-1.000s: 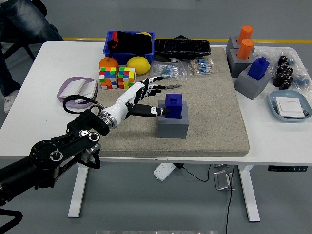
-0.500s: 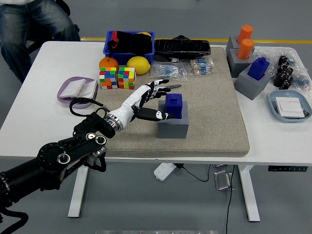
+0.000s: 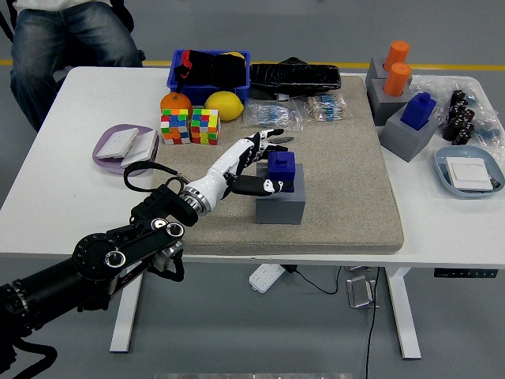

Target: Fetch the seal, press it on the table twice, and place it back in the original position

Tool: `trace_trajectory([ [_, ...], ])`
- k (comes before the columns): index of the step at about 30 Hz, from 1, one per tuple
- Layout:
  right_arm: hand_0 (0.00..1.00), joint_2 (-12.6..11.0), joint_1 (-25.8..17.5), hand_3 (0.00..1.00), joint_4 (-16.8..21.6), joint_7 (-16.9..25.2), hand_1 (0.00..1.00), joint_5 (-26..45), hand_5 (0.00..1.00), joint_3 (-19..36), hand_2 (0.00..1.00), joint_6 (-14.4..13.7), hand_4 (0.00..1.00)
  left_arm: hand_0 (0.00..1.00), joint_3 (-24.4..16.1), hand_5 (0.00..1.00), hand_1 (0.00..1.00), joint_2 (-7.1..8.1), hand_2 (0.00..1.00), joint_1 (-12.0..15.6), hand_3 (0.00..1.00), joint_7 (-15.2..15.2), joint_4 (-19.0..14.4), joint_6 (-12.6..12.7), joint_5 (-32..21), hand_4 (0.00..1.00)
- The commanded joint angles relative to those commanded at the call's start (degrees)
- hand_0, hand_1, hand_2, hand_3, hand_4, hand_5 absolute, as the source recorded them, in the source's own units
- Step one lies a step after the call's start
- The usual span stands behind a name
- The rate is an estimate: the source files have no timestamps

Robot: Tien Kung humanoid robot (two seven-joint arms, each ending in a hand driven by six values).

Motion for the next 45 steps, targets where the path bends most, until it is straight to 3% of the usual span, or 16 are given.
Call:
trace_trajectory([
  [9, 0.909, 0.0, 0.0, 0.786, 0.2, 0.0, 0.792, 0.1, 0.629, -0.2, 0.794, 0.0, 0.939, 0.835, 0.4, 0.002, 0.774, -0.83, 0.737, 0.3, 0.898, -0.1, 0.8, 0.8, 0.0, 0.888],
  [10, 0.909, 0.0, 0.1, 0.787, 0.2, 0.0, 0.789, 0.1, 0.629, -0.2, 0.792, 0.0, 0.939, 0.808, 0.3, 0.002, 0.749, -0.86, 0.734, 0.3, 0.894, -0.2, 0.8, 1.0, 0.1, 0.829],
  [15, 0.909, 0.0, 0.0, 0.787, 0.1, 0.0, 0.789, 0.0, 0.629, -0.1, 0.792, 0.0, 0.939, 0.808, 0.2, 0.002, 0.749, -1.07, 0.734, 0.2, 0.894, -0.2, 1.1, 1.6, 0.3, 0.829],
  [16, 0.908, 0.0, 0.1, 0.787, 0.1, 0.0, 0.79, 0.0, 0.628, -0.1, 0.794, 0.0, 0.939, 0.783, 0.2, 0.002, 0.691, -1.1, 0.714, 0.1, 0.884, -0.1, 1.2, 1.7, 0.4, 0.755],
  [21, 0.908, 0.0, 0.0, 0.787, 0.1, 0.0, 0.79, 0.0, 0.628, -0.1, 0.794, 0.0, 0.939, 0.783, 0.4, 0.002, 0.691, -1.25, 0.714, -0.1, 0.884, 0.1, 1.8, 2.3, 0.7, 0.755],
  [22, 0.908, 0.0, 0.1, 0.787, 0.1, 0.0, 0.79, 0.0, 0.629, -0.1, 0.794, 0.0, 0.939, 0.759, 0.4, 0.002, 0.637, -1.3, 0.676, -0.1, 0.873, 0.2, 1.9, 2.3, 0.7, 0.736],
  [27, 0.908, -0.1, 0.1, 0.787, 0.2, 0.0, 0.79, 0.0, 0.629, -0.3, 0.794, 0.0, 0.939, 0.759, 0.5, 0.002, 0.637, -1.53, 0.676, -0.2, 0.873, 0.4, 2.5, 2.5, 0.9, 0.736],
  [28, 0.908, -0.1, 0.1, 0.786, 0.2, 0.0, 0.789, 0.0, 0.629, -0.3, 0.794, 0.0, 0.939, 0.744, 0.5, 0.002, 0.551, -1.55, 0.57, -0.2, 0.861, 0.5, 2.5, 2.6, 1.0, 0.708],
  [34, 0.908, -0.2, 0.1, 0.786, 0.2, 0.0, 0.789, 0.0, 0.629, -0.3, 0.794, -0.1, 0.939, 0.744, 0.5, 0.002, 0.551, -1.54, 0.57, -0.1, 0.861, -0.1, 2.6, 3.1, 1.1, 0.708],
  [35, 0.908, -0.2, 0.1, 0.786, 0.2, 0.0, 0.789, 0.0, 0.628, -0.3, 0.793, 0.0, 0.939, 0.728, 0.5, 0.002, 0.488, -1.54, 0.485, -0.1, 0.83, -0.2, 2.6, 3.2, 1.1, 0.69],
  [45, 0.909, -0.1, 0.0, 0.787, 0.2, 0.0, 0.786, -0.1, 0.628, 0.0, 0.792, -0.1, 0.939, 0.704, 0.5, 0.002, 0.452, -1.59, 0.452, 0.0, 0.814, -1.5, 2.2, 3.9, 0.7, 0.681],
])
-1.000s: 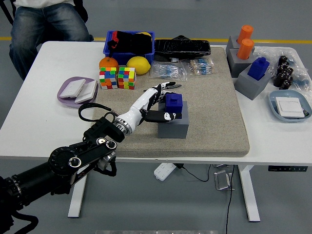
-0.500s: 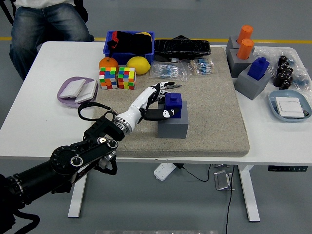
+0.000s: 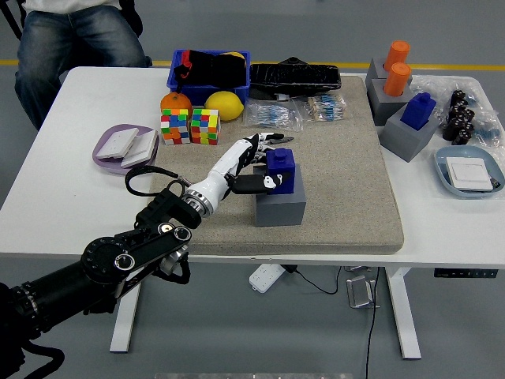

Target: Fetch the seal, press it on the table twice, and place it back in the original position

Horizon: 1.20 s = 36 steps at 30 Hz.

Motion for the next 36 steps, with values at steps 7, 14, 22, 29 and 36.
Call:
trace_trajectory([
  [7, 0.909, 0.0, 0.0, 0.786, 0.0, 0.0, 0.786, 0.0, 0.629, 0.0, 0.793, 0.0, 0.939, 0.704, -0.8, 0.002, 0.45, 0.09, 0.444, -0.1, 0.807, -0.9, -0.4, 0.4, -0.3, 0.679],
  [14, 0.909, 0.0, -0.1, 0.786, 0.0, 0.1, 0.787, 0.0, 0.627, -0.1, 0.792, 0.0, 0.938, 0.698, -2.1, 0.002, 0.451, 0.38, 0.445, 0.0, 0.808, -1.7, -0.8, 0.4, -0.7, 0.668],
  [22, 0.91, 0.0, -0.2, 0.786, 0.0, 0.1, 0.785, 0.0, 0.627, 0.1, 0.792, 0.0, 0.938, 0.693, -7.3, 0.002, 0.455, 2.2, 0.447, 0.2, 0.808, -2.7, -2.4, 0.9, 0.5, 0.669],
  [29, 0.91, -0.1, -0.3, 0.786, 0.0, 0.1, 0.785, 0.1, 0.627, -0.2, 0.792, 0.0, 0.938, 0.69, -11.0, 0.002, 0.457, 5.47, 0.446, 0.0, 0.808, -3.3, -1.7, 1.5, 0.5, 0.67],
  [36, 0.91, -0.1, -0.3, 0.786, 0.0, 0.1, 0.785, 0.1, 0.627, -0.4, 0.792, 0.0, 0.938, 0.688, -9.4, 0.002, 0.457, 7.53, 0.446, 1.2, 0.808, -4.0, 0.8, 2.1, -0.3, 0.671],
])
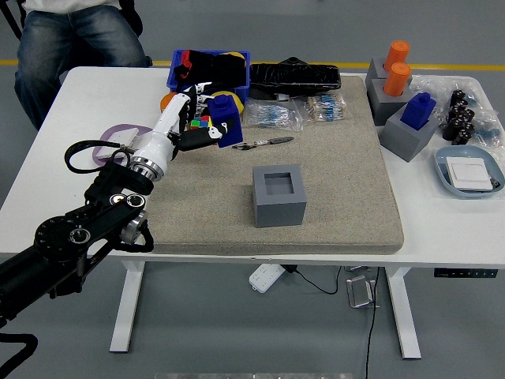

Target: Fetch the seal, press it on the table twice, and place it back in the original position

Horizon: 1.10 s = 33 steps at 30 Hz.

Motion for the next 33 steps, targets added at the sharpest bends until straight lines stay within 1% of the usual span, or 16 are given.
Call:
trace_trajectory([
  [3, 0.911, 0.0, 0.1, 0.786, 0.1, 0.0, 0.784, 0.1, 0.627, -0.1, 0.792, 0.0, 0.938, 0.686, 0.7, 0.002, 0.459, 0.07, 0.448, 0.6, 0.805, -0.8, 1.4, 0.7, 0.3, 0.671],
  [7, 0.911, 0.1, 0.0, 0.786, 0.1, 0.1, 0.784, 0.1, 0.627, 0.0, 0.792, 0.1, 0.938, 0.686, 2.1, 0.002, 0.459, 0.06, 0.448, 1.6, 0.805, -2.3, 3.5, 2.3, 0.9, 0.671],
  [13, 0.912, 0.2, -0.2, 0.786, 0.0, 0.1, 0.784, -0.1, 0.627, 0.3, 0.791, 0.1, 0.938, 0.675, 3.6, 0.002, 0.459, -0.02, 0.448, 2.8, 0.805, -3.9, 5.7, 3.9, 0.4, 0.671],
  [20, 0.913, 0.5, -0.4, 0.786, 0.0, 0.1, 0.784, -0.1, 0.627, 0.5, 0.791, 0.2, 0.938, 0.67, 6.3, 0.002, 0.46, -1.0, 0.447, 4.9, 0.799, -5.5, 8.3, 5.3, 0.1, 0.668],
  [23, 0.913, 0.6, -0.5, 0.786, 0.0, 0.1, 0.784, -0.1, 0.627, 0.5, 0.791, 0.2, 0.938, 0.67, 7.5, 0.002, 0.46, -1.51, 0.447, 5.5, 0.799, -6.4, 9.2, 6.0, -1.2, 0.668],
  [29, 0.914, 0.6, -0.4, 0.786, 0.1, 0.2, 0.783, -0.1, 0.627, 0.7, 0.791, 0.3, 0.938, 0.665, 8.5, 0.002, 0.461, -2.19, 0.448, 6.0, 0.796, -8.2, 10.4, 7.3, -3.1, 0.668],
  [33, 0.914, 0.7, -0.3, 0.786, 0.1, 0.2, 0.783, -0.2, 0.626, 0.9, 0.791, 0.3, 0.938, 0.659, 8.6, 0.002, 0.462, -2.32, 0.448, 6.1, 0.794, -9.0, 10.8, 7.9, -3.7, 0.668],
])
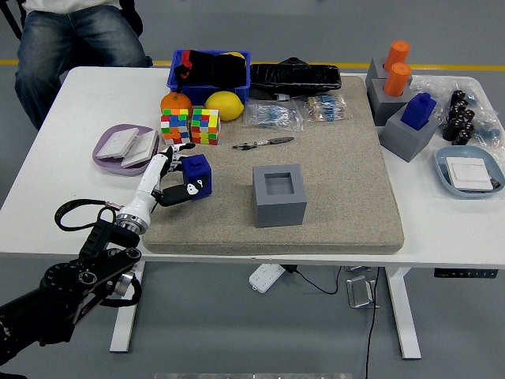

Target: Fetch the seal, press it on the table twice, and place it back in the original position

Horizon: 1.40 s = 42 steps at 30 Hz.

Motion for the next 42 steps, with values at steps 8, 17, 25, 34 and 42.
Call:
trace_trajectory([
  [8, 0.914, 0.1, 0.0, 0.786, 0.0, 0.0, 0.783, 0.0, 0.626, 0.1, 0.791, 0.0, 0.938, 0.651, 0.7, 0.002, 0.464, 0.1, 0.447, 0.2, 0.791, -0.2, 0.5, 0.1, -0.6, 0.668],
  [17, 0.915, 0.0, 0.0, 0.785, -0.1, 0.0, 0.783, 0.0, 0.625, 0.1, 0.79, 0.0, 0.938, 0.651, 1.2, 0.002, 0.466, 0.16, 0.445, 0.4, 0.789, -0.4, 1.3, -0.1, -1.3, 0.667],
  [25, 0.915, 0.1, 0.0, 0.786, 0.0, 0.0, 0.782, 0.0, 0.625, 0.1, 0.791, 0.0, 0.938, 0.65, 2.1, 0.002, 0.467, 0.72, 0.445, 0.7, 0.789, -0.1, 1.6, -0.5, -2.0, 0.667],
  [34, 0.915, 0.1, 0.0, 0.786, 0.0, -0.1, 0.783, -0.1, 0.625, 0.2, 0.789, 0.0, 0.938, 0.648, 0.6, 0.002, 0.467, 1.08, 0.442, 0.6, 0.787, -0.1, -0.5, -0.5, -1.1, 0.666],
  [42, 0.915, 0.1, 0.0, 0.785, -0.1, -0.1, 0.782, -0.1, 0.625, 0.3, 0.789, 0.0, 0.939, 0.645, -2.5, 0.002, 0.468, 1.36, 0.442, -0.8, 0.786, 0.4, -5.4, -0.4, 1.0, 0.665],
])
